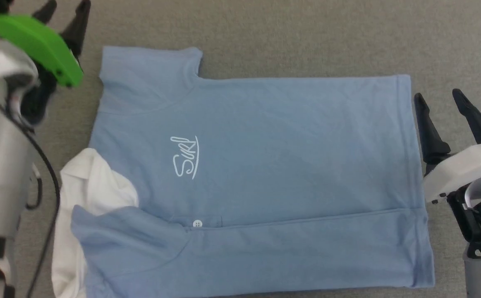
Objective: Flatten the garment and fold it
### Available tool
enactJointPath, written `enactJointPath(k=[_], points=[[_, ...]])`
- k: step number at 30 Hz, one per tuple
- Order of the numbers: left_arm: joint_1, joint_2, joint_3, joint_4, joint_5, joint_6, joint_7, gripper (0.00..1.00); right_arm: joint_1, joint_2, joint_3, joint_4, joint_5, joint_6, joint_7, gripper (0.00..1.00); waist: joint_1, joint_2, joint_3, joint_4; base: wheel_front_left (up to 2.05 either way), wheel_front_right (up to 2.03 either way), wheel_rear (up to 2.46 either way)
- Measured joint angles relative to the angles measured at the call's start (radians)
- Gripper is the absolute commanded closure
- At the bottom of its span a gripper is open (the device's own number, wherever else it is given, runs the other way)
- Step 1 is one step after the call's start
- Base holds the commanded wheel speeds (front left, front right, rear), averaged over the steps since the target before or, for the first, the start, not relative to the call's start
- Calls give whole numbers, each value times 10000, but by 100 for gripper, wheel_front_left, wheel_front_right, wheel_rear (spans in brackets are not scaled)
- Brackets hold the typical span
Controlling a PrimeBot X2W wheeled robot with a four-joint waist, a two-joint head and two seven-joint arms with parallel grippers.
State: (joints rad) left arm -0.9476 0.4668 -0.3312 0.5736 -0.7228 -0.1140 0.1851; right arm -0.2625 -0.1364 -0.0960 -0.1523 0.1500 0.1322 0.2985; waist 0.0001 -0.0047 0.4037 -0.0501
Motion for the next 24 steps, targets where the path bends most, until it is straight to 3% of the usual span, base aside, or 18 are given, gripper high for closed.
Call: enactJointPath(k=[4, 8, 16, 17, 18, 24], points=[[-1217, 123, -497, 1009, 61, 63, 2090, 0, -26, 178, 54, -186, -132, 0, 0, 0, 0, 0, 506, -209, 0, 0, 0], [-1690, 203, -980, 1751, 144, 391, 4090, 0, -24, 303, -12, -362, -194, 0, -40, 0, 1, 0, 861, -512, 0, 0, 0], [-2140, 470, -1774, 1710, 322, 639, 7078, 0, 91, 472, -374, -600, -278, 0, -142, 0, 0, 0, 1393, -823, 0, 0, 0], [-2147, 477, -1774, 1638, 290, 686, 7254, 66, 94, 493, -366, -600, -278, 0, -144, 0, 0, 0, 1395, -811, 0, 0, 0], [-2133, 483, -1774, 1563, 263, 744, 7317, 100, 95, 502, -359, -600, -280, 0, -144, 0, 0, 0, 1398, -796, 0, 0, 0], [-1775, 483, -1567, 980, -52, 704, 6916, 100, 81, 502, -343, -596, -353, 0, -140, 0, 0, 0, 1342, -705, 0, 0, 0]])
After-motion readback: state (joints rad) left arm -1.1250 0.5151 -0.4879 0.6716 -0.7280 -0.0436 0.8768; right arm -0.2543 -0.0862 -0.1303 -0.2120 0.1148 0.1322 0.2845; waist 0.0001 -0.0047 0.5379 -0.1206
